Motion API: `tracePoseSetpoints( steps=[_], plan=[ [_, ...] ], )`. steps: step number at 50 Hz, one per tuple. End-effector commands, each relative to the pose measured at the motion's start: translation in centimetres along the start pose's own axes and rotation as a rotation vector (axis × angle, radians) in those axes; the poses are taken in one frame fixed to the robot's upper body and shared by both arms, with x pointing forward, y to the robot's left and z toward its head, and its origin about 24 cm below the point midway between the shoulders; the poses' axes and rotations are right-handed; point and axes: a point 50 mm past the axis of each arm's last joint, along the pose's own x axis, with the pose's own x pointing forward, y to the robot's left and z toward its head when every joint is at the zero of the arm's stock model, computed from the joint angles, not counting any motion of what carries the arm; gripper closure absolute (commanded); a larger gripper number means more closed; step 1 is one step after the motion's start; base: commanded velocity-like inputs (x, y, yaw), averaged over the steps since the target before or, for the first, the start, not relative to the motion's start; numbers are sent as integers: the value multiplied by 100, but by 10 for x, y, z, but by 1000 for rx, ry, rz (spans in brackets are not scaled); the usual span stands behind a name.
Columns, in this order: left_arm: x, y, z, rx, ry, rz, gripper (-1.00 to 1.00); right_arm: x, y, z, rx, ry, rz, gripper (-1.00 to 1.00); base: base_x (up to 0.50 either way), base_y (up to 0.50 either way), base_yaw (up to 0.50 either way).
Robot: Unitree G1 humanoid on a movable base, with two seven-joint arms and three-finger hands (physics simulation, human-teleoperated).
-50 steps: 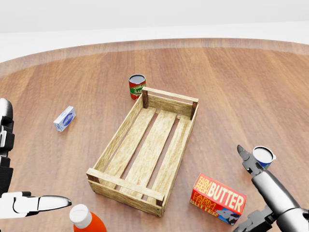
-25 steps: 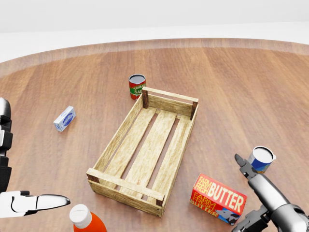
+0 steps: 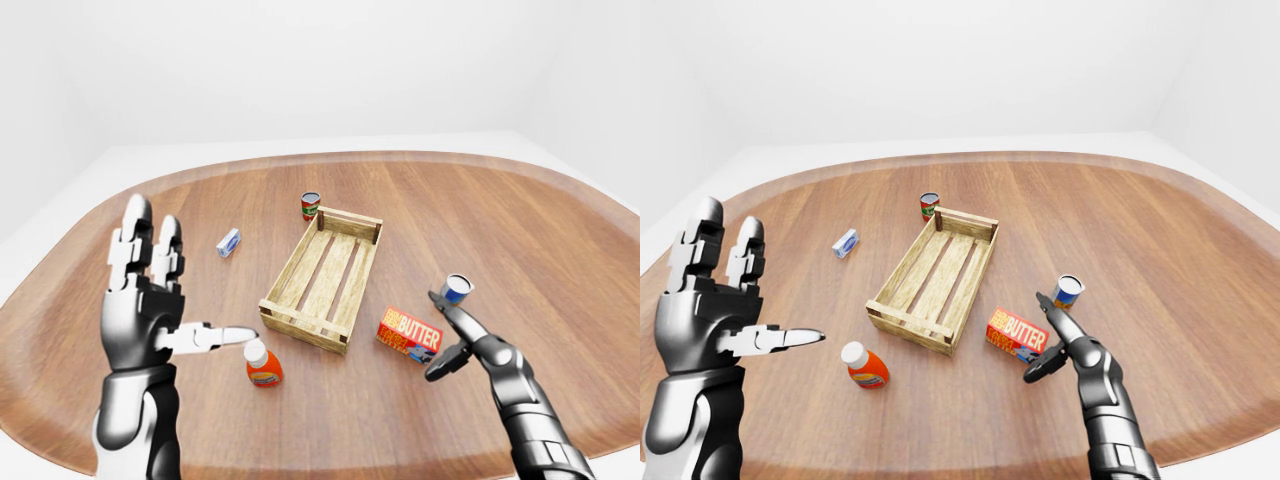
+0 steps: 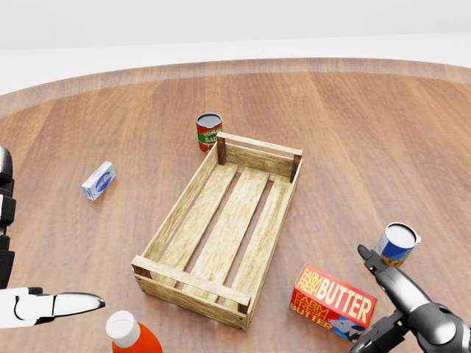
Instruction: Pick up the butter and put it in the tray.
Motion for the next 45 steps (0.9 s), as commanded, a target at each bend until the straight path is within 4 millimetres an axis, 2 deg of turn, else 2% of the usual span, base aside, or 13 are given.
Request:
tracePoseSetpoints(
  steps=[1, 17, 29, 45],
  plan=[
    [1, 1, 2, 0, -11, 4, -100, 13, 3, -13, 43, 90, 33, -100, 0, 0, 0],
    [0, 0, -2, -1, 7, -1, -100, 24, 0, -15, 27, 154, 57, -100, 0, 0, 0],
    [0, 1, -7, -4, 31, 0, -100, 30, -9, -4, -5, 158, 66, -100, 0, 0, 0],
    [2, 1, -10, -1, 38, 5, -100, 38, -8, -7, 15, 240, 84, -100, 0, 0, 0]
  ],
)
